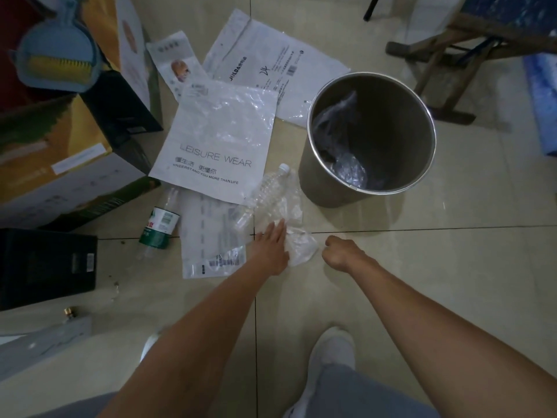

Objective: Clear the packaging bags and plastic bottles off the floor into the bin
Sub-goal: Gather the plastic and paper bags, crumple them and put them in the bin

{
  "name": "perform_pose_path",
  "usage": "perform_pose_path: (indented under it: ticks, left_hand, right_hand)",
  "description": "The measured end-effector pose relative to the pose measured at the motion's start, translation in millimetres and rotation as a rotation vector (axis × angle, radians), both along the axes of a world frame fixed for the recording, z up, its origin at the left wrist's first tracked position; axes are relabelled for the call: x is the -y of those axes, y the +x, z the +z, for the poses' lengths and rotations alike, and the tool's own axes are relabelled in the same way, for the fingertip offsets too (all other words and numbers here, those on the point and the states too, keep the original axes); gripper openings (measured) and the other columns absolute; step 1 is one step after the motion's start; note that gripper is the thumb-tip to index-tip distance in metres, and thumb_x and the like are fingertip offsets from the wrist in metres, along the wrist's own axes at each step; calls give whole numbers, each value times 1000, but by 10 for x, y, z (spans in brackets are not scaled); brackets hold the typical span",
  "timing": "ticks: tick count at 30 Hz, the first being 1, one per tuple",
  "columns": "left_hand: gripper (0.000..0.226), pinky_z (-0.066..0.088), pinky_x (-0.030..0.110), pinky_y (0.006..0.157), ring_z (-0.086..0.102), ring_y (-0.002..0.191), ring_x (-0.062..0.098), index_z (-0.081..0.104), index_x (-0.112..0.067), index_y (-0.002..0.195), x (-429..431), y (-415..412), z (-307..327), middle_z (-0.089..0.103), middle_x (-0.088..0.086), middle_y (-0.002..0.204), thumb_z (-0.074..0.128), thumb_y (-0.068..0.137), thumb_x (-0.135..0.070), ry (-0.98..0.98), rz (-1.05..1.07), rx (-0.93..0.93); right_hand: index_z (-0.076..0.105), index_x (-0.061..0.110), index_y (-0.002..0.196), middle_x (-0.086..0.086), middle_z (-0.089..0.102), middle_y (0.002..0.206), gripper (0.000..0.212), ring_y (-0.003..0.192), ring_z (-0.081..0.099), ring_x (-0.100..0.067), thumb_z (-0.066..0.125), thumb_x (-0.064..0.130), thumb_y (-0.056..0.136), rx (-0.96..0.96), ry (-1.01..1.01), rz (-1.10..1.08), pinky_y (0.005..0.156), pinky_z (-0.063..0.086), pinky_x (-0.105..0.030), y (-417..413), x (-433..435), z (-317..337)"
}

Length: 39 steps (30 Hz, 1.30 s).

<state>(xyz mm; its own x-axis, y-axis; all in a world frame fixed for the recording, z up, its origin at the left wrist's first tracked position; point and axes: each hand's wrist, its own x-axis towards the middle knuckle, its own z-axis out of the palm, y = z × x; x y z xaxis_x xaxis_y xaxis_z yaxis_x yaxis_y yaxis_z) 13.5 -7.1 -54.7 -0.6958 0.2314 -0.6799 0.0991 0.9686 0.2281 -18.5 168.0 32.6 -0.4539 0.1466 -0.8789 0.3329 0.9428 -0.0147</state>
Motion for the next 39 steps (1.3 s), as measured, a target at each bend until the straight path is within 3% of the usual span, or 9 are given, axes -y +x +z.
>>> perform_pose_path:
  ticks: [6, 10, 13, 16, 20, 24, 28, 33, 39]
  left_hand:
    - [56, 41, 44, 111, 47, 137, 31, 33, -5, 151, 94, 107, 577, 29, 8, 161, 42, 99, -21, 261, 311, -62]
    - [46, 33, 31, 114, 48, 136, 28, 49, -4, 143, 222, 271, 1211, 48, 11, 150, 45, 97, -6, 436, 461, -247]
    - [42, 35, 27, 110, 54, 131, 27, 56, -5, 137, 345, 337, 1646, 57, 12, 142, 47, 95, -1, 515, 476, -321]
    - [42, 34, 26, 112, 54, 132, 24, 58, -9, 136, 447, 381, 1959, 58, 8, 142, 50, 95, -4, 546, 427, -338]
    - [39, 36, 23, 110, 56, 129, 19, 64, -13, 132, 519, 427, 2320, 62, 3, 138, 54, 94, -8, 625, 402, -339]
    - [39, 35, 27, 112, 53, 131, 14, 66, -19, 130, 597, 494, 2548, 59, -1, 141, 58, 91, -16, 691, 490, -361]
    - [35, 45, 30, 100, 60, 118, 22, 65, -13, 126, 834, 575, 2422, 64, 6, 130, 57, 91, -12, 534, 728, -389]
    - [27, 52, 33, 84, 66, 101, 28, 67, -2, 114, 1259, 637, 1740, 68, 15, 112, 61, 88, -10, 274, 941, -248]
    - [49, 54, 36, 92, 65, 106, 31, 55, -6, 125, 1350, 434, 757, 61, 14, 126, 74, 82, -20, 175, 949, -149]
  right_hand:
    - [59, 6, 123, -19, 58, 135, 42, 119, 56, -35, 42, 28, 91, -56, -100, -3, 82, 40, -31, -72, 46, 153]
    - [61, 8, 117, -18, 61, 132, 44, 118, 58, -37, 50, 45, 97, -191, -220, -197, 83, 42, -33, -120, 182, 605]
    - [52, 16, 137, -12, 60, 130, 69, 108, 63, -35, 58, 63, 88, -144, -366, -498, 81, 51, -39, -90, 325, 992]
    - [59, 8, 122, -11, 69, 105, 76, 87, 68, -26, 66, 69, 77, -150, -439, -557, 80, 58, -40, -56, 457, 1297]
    - [67, 4, 108, -9, 73, 93, 57, 74, 69, -24, 79, 49, 75, -302, -446, -548, 66, 57, -33, -20, 634, 1559]
    - [75, 4, 98, -12, 79, 92, 30, 77, 75, -26, 76, 27, 79, -434, -385, -505, 72, 62, -36, 26, 657, 1559]
    - [76, 4, 89, -8, 78, 82, 17, 58, 69, -12, 68, 19, 87, -483, -307, -391, 45, 53, -18, 115, 710, 1584]
    - [77, 7, 85, -7, 77, 78, 20, 73, 75, -21, 65, 22, 90, -489, -297, -277, 75, 63, -39, 68, 865, 1176]
    - [70, 9, 75, -11, 73, 80, 27, 77, 72, -29, 56, 27, 89, -560, -306, -130, 77, 61, -45, -131, 1002, 660]
